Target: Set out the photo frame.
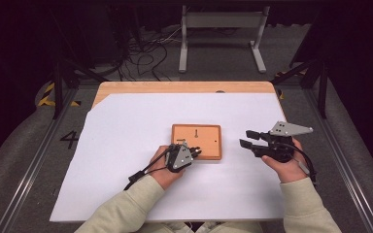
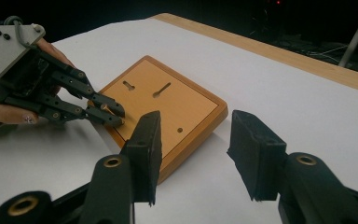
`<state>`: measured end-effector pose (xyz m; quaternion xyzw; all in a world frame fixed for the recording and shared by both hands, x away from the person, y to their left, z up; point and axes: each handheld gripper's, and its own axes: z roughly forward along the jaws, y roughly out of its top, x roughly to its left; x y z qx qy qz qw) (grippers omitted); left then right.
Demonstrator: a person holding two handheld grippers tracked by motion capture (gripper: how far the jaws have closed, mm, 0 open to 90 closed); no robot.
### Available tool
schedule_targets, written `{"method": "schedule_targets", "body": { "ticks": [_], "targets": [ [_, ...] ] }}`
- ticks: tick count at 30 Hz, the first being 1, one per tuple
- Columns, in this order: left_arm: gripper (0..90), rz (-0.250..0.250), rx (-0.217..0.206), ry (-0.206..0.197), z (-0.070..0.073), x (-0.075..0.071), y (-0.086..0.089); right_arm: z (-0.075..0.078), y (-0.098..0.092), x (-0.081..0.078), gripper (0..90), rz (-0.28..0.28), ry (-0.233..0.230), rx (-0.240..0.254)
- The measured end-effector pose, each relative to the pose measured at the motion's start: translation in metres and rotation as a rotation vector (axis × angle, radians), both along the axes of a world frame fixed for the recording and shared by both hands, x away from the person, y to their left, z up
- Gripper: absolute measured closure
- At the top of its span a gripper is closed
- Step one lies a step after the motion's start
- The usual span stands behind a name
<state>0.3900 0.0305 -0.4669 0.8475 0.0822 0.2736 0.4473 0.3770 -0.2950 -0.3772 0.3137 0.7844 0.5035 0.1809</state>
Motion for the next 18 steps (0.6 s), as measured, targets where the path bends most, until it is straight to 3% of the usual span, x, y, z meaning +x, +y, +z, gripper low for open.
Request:
{"method": "schedule_targets", "body": {
  "ticks": [1, 2, 3, 6, 14, 18],
  "targets": [
    [83.8, 0.000, 0.015, -0.042, -0.002, -0.004, -0.001, 0.000, 0.002, 0.000, 55.0, 0.004, 0.002, -0.006],
    [83.7, 0.000, 0.015, -0.042, -0.002, -0.004, -0.001, 0.000, 0.002, 0.000, 55.0, 0.004, 0.002, -0.006],
    [83.6, -0.009, 0.041, -0.106, -0.004, -0.011, -0.003, -0.001, 0.005, 0.002, 55.0, 0.012, 0.004, -0.011],
    [83.9, -0.023, 0.058, -0.140, -0.006, -0.015, -0.004, -0.002, 0.008, 0.003, 55.0, 0.021, 0.008, -0.019],
    [84.1, -0.036, 0.063, -0.160, -0.008, -0.017, -0.004, -0.001, 0.019, 0.012, 54.4, 0.048, 0.015, -0.022],
    [84.1, -0.038, 0.064, -0.160, -0.008, -0.017, -0.004, 0.002, 0.029, 0.026, 51.0, 0.065, 0.062, -0.044]
  ]
}}
